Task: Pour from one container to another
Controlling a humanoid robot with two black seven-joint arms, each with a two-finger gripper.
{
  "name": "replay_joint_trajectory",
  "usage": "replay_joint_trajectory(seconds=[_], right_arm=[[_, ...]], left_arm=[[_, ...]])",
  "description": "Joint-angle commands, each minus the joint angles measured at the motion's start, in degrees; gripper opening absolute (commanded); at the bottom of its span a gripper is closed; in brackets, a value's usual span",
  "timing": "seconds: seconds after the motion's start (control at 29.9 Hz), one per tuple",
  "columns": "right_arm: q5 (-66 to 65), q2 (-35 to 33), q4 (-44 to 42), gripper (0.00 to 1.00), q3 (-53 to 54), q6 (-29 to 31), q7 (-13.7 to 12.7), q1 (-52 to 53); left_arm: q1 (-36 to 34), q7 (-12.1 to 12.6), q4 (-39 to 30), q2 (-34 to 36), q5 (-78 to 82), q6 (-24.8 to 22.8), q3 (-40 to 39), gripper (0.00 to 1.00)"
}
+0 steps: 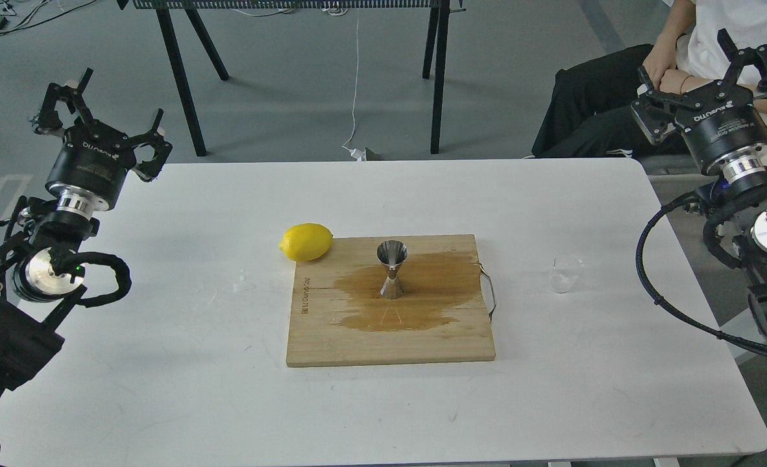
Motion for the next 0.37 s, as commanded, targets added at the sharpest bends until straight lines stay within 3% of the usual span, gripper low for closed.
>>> replay_joint_trajectory(seconds=[0.0, 0.33], right_arm=[[0.04, 0.16, -0.01, 1.00, 0.15, 0.01, -0.02, -0.12], [0.04, 1.39, -0.19, 1.00, 0.50, 0.01, 0.07, 0.05]], left_arm=[[-2.46, 0.20, 2.65, -0.97, 0.10, -0.26, 0.61, 1.00], [-5.98, 1.08, 9.34, -4.14, 0.27, -0.79, 0.70, 1.00]])
